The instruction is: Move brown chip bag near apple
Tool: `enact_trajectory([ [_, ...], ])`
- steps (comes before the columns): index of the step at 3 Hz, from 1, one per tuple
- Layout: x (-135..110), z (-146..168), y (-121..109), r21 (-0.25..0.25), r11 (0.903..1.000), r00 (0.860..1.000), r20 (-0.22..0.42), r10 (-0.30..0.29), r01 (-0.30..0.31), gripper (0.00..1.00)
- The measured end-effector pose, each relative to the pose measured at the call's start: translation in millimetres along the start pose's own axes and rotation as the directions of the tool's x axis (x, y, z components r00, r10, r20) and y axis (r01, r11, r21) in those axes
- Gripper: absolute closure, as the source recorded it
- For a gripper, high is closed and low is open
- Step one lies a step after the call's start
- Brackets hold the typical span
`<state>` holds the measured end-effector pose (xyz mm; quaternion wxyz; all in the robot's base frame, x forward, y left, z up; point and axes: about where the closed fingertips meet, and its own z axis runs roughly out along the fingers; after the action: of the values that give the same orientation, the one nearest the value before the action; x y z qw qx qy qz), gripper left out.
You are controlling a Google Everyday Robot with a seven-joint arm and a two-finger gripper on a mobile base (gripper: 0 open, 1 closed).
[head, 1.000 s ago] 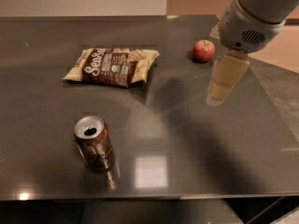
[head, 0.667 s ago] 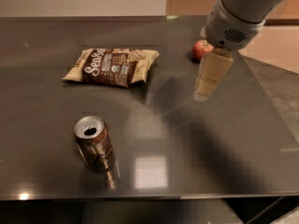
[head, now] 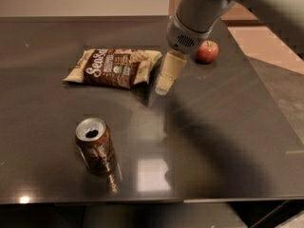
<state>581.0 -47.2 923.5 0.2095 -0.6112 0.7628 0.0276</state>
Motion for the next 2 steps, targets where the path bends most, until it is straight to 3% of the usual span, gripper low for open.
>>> enact_trajectory([
  [2, -45.0, 61.8, -50.1, 0.017, 0.9929, 0.991, 0.057, 0.117, -0.118, 0.0],
])
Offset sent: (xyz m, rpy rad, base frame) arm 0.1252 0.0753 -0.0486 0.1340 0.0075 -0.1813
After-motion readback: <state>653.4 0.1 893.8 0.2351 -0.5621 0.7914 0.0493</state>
